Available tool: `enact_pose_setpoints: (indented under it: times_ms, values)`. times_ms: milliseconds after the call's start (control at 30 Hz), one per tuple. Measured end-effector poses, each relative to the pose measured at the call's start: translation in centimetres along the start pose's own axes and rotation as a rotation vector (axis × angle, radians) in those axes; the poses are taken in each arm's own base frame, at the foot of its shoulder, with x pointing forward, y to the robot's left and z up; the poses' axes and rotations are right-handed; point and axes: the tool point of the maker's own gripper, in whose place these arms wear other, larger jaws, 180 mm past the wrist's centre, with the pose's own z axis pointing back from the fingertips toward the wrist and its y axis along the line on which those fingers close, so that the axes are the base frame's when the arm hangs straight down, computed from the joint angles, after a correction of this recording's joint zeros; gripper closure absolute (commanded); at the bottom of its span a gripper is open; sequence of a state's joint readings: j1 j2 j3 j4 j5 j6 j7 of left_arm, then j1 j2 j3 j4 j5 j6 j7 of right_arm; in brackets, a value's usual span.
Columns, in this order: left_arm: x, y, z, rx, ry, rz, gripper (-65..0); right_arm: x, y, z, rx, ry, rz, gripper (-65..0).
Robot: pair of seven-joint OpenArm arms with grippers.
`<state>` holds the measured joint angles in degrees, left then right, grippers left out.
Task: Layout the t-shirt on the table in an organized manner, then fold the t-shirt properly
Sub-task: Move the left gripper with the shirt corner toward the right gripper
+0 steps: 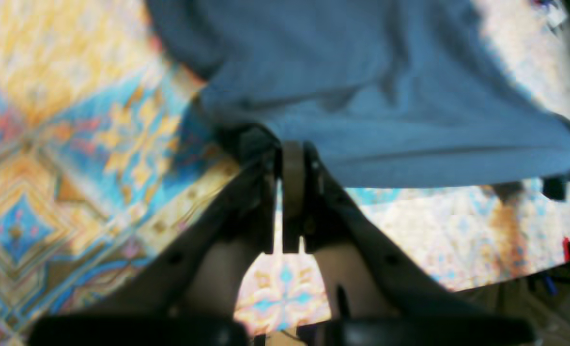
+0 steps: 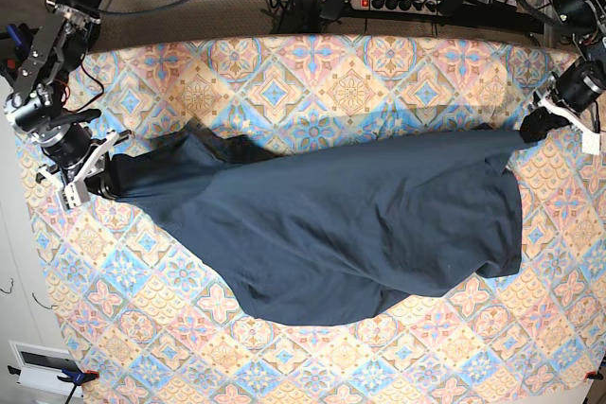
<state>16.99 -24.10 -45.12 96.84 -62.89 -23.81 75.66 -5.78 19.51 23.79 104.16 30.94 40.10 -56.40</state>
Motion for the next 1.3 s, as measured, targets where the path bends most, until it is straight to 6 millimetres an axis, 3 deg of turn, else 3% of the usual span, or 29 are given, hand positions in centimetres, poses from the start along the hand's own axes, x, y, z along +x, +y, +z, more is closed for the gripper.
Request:
enact_pose_setpoints:
  times_ms: [200,367,600,800,1033,1200,1300]
  values:
    - [0.0,-0.2,0.0,-0.002,0.001,-0.01,-8.0,0.0,-0.1,0.0,-0.002,0.0,0.001,-0.4]
    - [0.0,-0.1,0.3,0.004,-0.001,-0.011,-8.9,0.0,-0.1,0.0,-0.002,0.0,0.001,-0.4]
    - [3.2,-0.1,1.4,0.026,-0.105,-0.04,-9.1,-0.4,-1.6,0.4,-0.057,0.046,0.055,-0.4]
    - [1.5,1.8,1.3,0.113,-0.039,-0.043,-9.2,-0.4,-2.1,0.8,-0.071,0.042,0.047,-0.4]
    - [-7.7,-1.2,-1.6,0.014,0.267,-0.078,-9.3,-0.5,-2.1,0.8,-0.071,0.042,0.046,-0.4]
    - [-11.4,-4.6,-3.5,-0.087,0.357,-0.079,-9.3,-0.5,-2.1,0.8,-0.072,0.043,0.047,-0.4]
    - [-13.4,-5.8,-3.6,-0.126,0.39,-0.052,-9.3,-0.5,-2.1,0.7,-0.069,0.042,0.044,-0.4]
